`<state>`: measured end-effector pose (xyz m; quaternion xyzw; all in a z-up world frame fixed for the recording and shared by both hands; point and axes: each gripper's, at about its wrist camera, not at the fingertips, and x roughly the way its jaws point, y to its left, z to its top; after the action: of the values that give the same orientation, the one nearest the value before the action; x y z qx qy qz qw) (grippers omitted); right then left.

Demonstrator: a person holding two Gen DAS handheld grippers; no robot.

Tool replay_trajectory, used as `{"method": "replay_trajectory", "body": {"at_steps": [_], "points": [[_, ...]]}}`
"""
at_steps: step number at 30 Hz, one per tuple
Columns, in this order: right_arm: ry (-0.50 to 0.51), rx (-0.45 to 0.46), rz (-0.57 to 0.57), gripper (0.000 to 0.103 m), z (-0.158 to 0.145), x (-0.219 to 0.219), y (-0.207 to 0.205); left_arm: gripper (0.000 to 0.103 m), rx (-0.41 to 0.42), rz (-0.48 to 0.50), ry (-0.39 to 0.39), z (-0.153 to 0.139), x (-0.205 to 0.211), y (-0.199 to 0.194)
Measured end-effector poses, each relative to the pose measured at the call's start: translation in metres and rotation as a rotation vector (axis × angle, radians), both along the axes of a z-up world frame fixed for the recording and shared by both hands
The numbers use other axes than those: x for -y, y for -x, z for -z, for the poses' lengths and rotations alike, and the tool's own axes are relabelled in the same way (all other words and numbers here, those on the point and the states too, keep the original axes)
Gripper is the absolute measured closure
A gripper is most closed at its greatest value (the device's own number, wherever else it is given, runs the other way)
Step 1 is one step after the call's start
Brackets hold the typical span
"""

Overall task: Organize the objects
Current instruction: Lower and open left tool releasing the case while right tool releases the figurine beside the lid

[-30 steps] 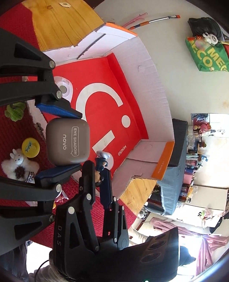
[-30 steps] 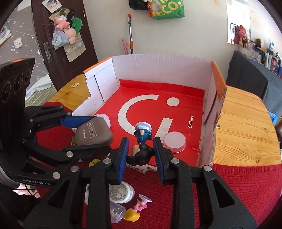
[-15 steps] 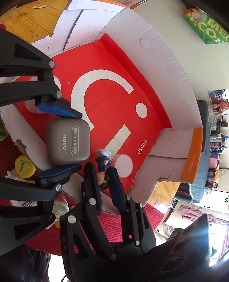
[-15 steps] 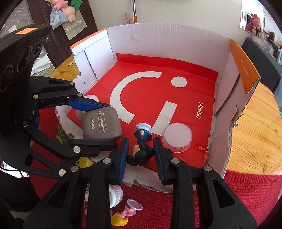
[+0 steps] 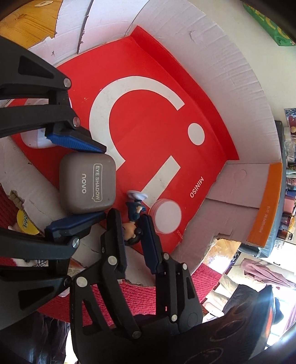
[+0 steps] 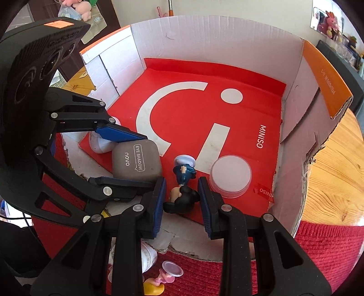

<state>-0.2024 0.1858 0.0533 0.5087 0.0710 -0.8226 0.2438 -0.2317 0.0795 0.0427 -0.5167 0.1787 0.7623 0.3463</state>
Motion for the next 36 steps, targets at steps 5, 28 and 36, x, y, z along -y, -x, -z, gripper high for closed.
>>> {"method": "replay_trajectory", "body": {"at_steps": [5,28,36], "points": [[-0.005,0.004,0.005,0.075,-0.0006,-0.0014,0.0002,0.05,0.002,0.006,0.005,0.001,-0.0027,0.0008],[-0.029,0.006,0.004,0.075,0.001,0.0055,0.0049,0.05,-0.008,0.018,0.005,0.001,-0.0042,0.0026],[-0.03,0.0,-0.001,0.075,0.0015,0.0056,0.0044,0.047,-0.016,0.02,0.005,-0.0004,-0.0063,0.0014]]}}
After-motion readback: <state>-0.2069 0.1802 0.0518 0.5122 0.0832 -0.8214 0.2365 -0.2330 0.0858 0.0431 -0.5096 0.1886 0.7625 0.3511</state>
